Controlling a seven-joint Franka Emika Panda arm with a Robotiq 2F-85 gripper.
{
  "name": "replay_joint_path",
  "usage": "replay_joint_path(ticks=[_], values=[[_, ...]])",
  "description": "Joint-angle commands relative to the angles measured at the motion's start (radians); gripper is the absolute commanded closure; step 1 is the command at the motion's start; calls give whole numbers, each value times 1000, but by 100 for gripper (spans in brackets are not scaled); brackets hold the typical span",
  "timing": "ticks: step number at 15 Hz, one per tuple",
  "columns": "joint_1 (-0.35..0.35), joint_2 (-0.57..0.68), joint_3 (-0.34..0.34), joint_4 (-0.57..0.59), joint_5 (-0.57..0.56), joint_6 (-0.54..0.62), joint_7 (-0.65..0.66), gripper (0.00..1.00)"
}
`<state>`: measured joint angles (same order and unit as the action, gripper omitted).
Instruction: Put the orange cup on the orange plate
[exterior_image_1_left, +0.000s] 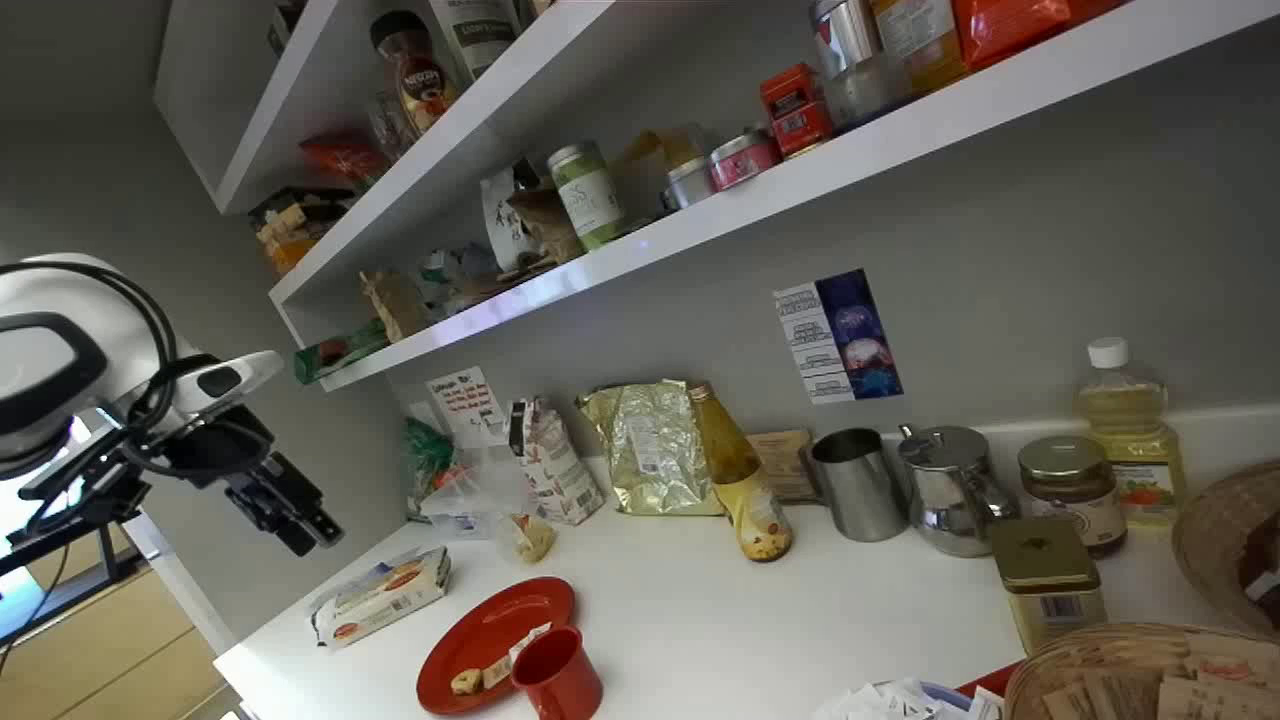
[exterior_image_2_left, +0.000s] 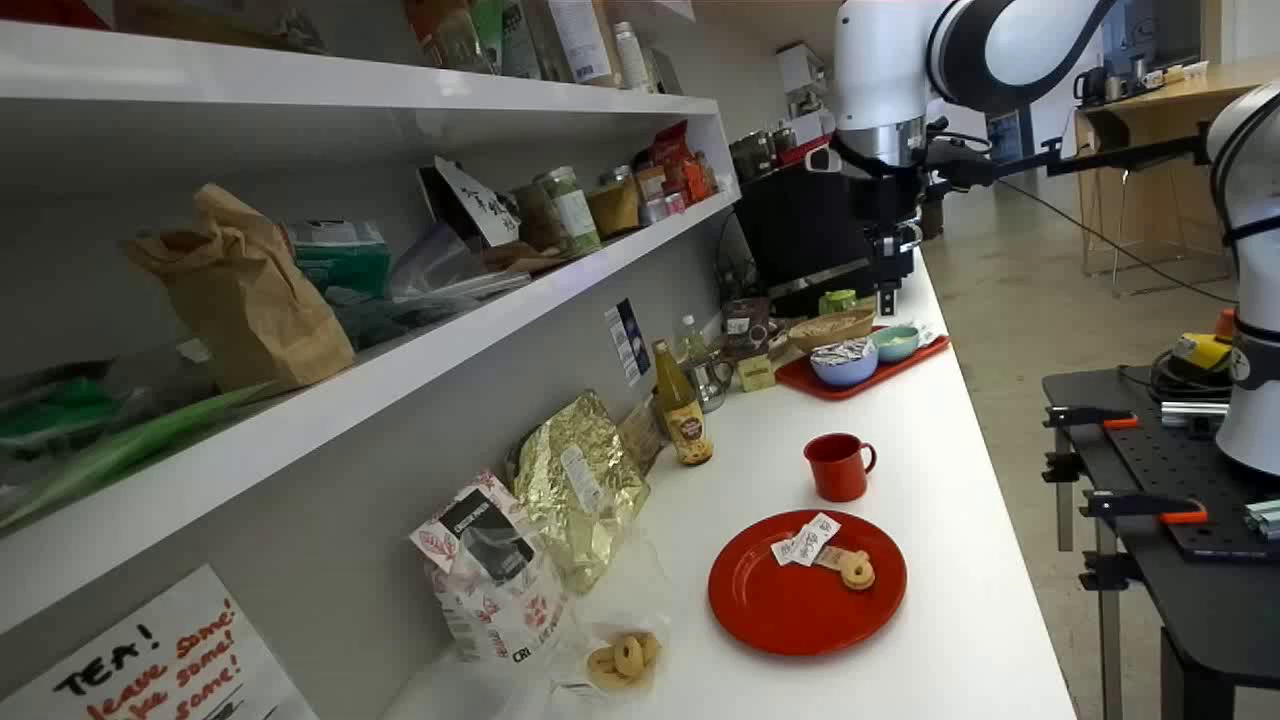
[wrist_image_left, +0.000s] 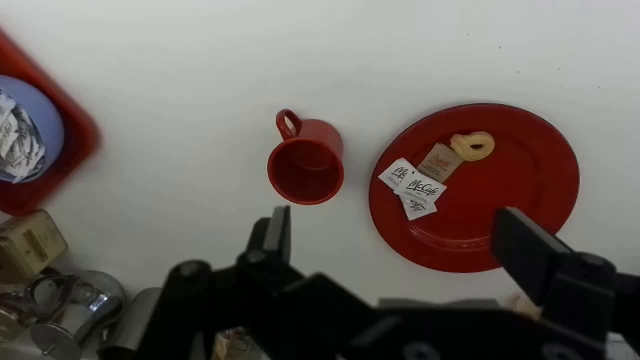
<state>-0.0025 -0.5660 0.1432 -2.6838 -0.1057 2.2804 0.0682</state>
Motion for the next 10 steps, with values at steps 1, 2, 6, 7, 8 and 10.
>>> replay_joint_path(ticks=[1,2,6,7,8,10], values=[[15,1,-14,2,-10,-4,8,0],[15,1,-14,2,-10,-4,8,0],[15,1,-14,2,-10,-4,8,0],[15,1,-14,2,-10,-4,8,0],[15,1,-14,2,-10,-4,8,0],[10,13,-31,26,-6,11,-4,0]])
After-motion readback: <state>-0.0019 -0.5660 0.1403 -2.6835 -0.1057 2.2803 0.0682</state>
